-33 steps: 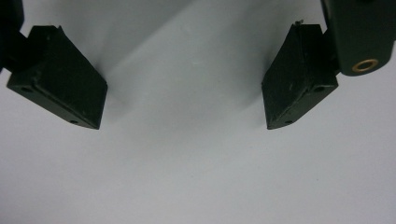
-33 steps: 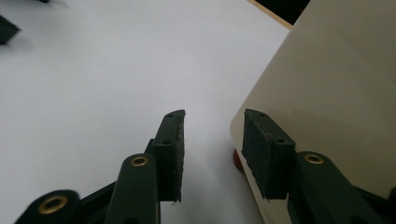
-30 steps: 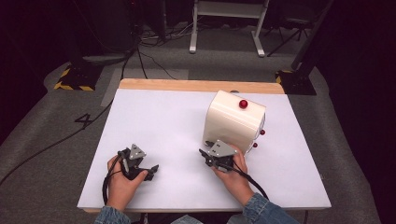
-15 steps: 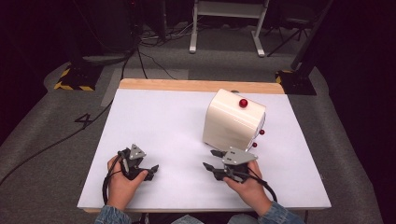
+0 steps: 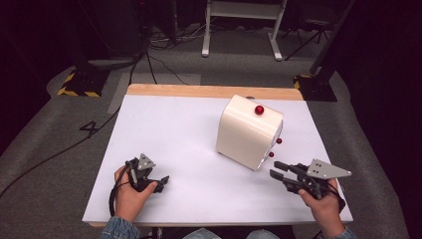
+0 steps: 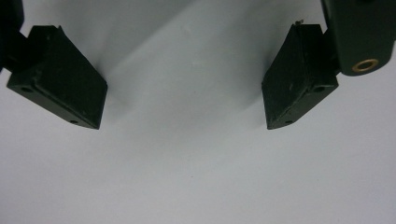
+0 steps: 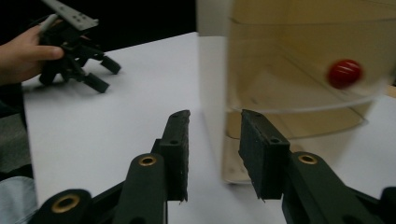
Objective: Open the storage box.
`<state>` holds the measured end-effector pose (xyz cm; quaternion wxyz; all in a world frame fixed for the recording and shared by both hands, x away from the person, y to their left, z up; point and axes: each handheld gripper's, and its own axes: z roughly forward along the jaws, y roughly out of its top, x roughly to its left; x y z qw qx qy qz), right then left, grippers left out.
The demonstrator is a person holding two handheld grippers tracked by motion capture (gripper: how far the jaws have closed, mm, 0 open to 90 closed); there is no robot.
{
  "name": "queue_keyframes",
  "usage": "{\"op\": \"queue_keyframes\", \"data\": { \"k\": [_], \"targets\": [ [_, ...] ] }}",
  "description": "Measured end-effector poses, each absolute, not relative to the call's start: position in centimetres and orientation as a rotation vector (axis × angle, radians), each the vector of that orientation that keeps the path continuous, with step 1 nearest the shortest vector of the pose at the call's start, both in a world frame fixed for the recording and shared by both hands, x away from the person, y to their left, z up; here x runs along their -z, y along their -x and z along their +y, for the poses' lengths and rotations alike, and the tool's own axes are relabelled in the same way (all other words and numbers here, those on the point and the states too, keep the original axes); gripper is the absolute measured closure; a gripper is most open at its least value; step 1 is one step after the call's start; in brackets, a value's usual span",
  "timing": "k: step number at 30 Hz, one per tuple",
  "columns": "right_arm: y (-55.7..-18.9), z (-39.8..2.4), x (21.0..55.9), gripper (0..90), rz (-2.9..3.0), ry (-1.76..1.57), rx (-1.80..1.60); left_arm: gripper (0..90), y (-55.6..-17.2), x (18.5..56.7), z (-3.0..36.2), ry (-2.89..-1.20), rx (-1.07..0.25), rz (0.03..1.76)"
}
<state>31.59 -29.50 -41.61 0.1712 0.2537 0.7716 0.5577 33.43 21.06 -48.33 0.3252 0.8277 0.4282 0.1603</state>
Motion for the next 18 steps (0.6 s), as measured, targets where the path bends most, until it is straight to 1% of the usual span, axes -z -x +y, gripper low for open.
{"op": "queue_keyframes", "data": {
  "k": [5,11,16,18],
  "targets": [
    [-33.4,-32.0,42.7,63.8,2.149,-0.830,-1.533,14.4,-33.4,48.4,21.0,-2.167,-0.423,1.121],
    [-35.5,-33.0,44.2,62.6,2.166,-0.872,-1.429,14.4,-33.4,48.4,21.1,-2.164,-0.418,1.123],
    [-36.9,-32.8,45.4,62.7,2.206,-0.877,-1.406,14.4,-33.4,48.4,21.1,-2.165,-0.420,1.121],
    [-37.5,-32.1,45.8,63.6,2.227,-0.851,-1.411,14.4,-33.4,48.4,21.0,-2.163,-0.417,1.124]
  ]
}}
